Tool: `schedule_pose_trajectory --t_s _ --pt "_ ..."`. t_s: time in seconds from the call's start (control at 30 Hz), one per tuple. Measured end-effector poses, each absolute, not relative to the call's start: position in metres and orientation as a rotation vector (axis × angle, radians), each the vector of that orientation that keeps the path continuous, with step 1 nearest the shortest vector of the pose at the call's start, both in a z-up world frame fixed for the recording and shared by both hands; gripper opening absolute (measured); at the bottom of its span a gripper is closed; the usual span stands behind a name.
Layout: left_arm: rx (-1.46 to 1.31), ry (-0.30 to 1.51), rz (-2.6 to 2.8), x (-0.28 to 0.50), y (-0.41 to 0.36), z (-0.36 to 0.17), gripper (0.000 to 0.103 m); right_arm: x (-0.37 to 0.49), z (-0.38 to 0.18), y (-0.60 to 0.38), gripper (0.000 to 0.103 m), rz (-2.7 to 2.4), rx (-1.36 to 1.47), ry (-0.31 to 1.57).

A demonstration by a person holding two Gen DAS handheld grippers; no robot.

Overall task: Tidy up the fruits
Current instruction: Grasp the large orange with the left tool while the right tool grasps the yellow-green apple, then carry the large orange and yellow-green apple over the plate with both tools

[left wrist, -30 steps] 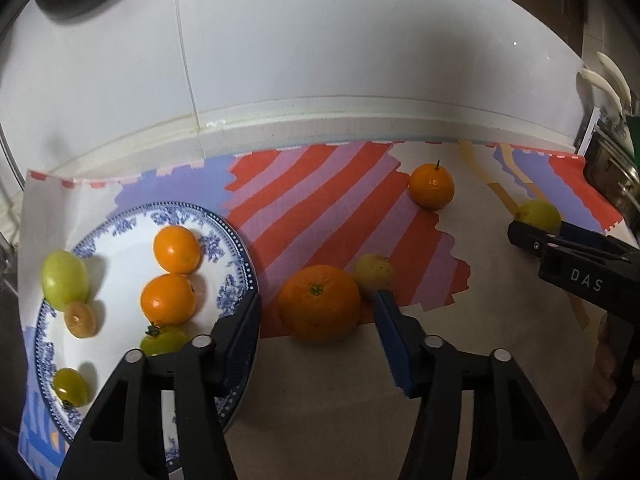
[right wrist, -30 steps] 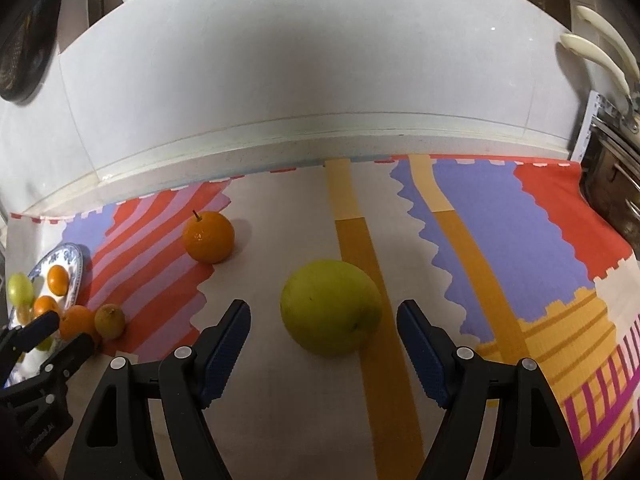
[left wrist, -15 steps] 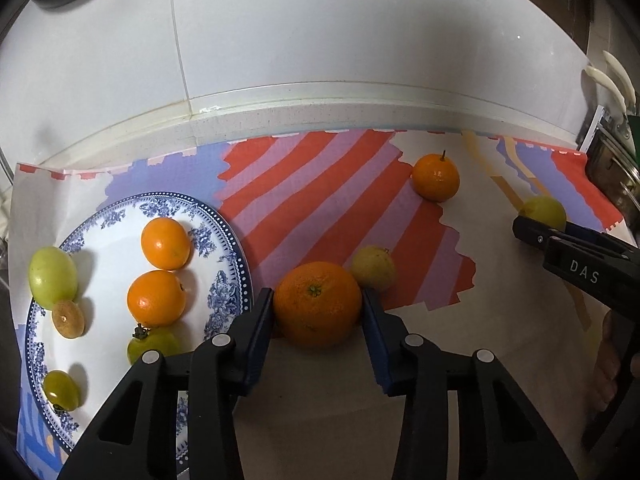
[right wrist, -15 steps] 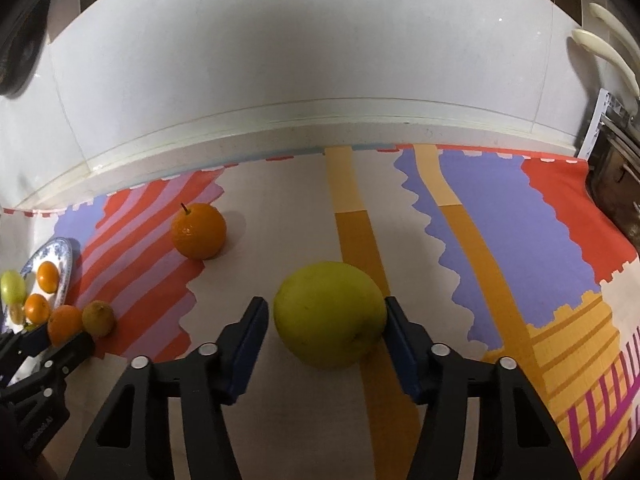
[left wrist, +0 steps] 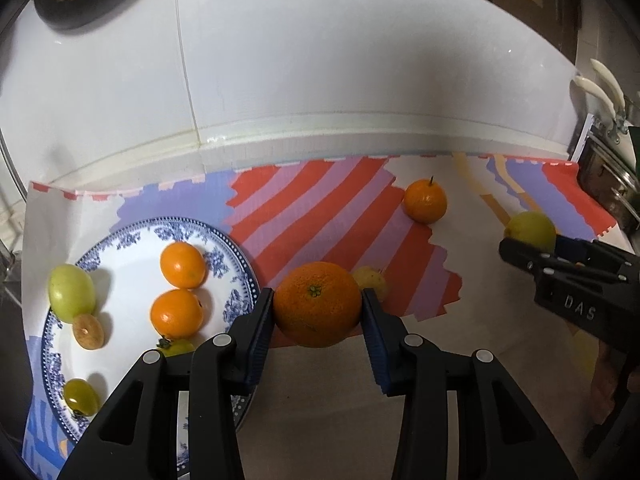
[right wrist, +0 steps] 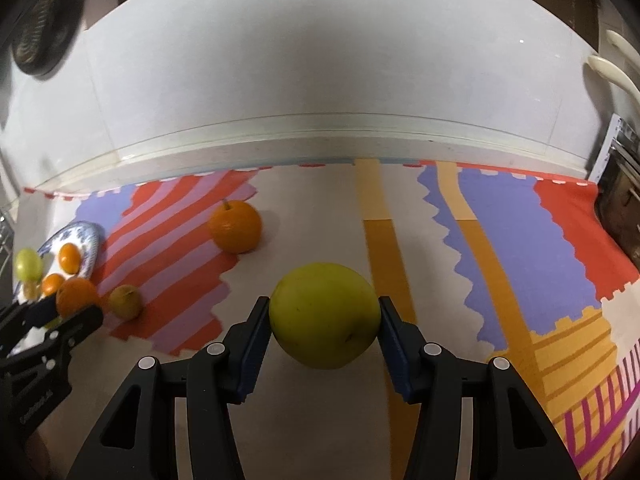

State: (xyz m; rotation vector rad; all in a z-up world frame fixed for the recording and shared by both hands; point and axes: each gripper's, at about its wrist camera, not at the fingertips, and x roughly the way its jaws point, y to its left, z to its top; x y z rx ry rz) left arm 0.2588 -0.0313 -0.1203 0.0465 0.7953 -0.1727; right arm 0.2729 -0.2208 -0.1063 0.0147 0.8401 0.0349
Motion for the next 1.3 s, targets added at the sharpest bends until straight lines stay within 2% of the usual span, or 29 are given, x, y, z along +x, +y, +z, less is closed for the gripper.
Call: schedule_pose_trajectory --t_s 0.6,1.3 --pt "0.020 0.700 -0.141 0.219 -0.004 -0.076 0.042 0.245 -0.064 -0.183 0.053 0.182 0.028 0.786" --pt "-0.027 0.619 0.016 0.182 0.093 -0.037 0.042 0.229 -0.023 -0.077 0.053 0.437 -0.039 0.697"
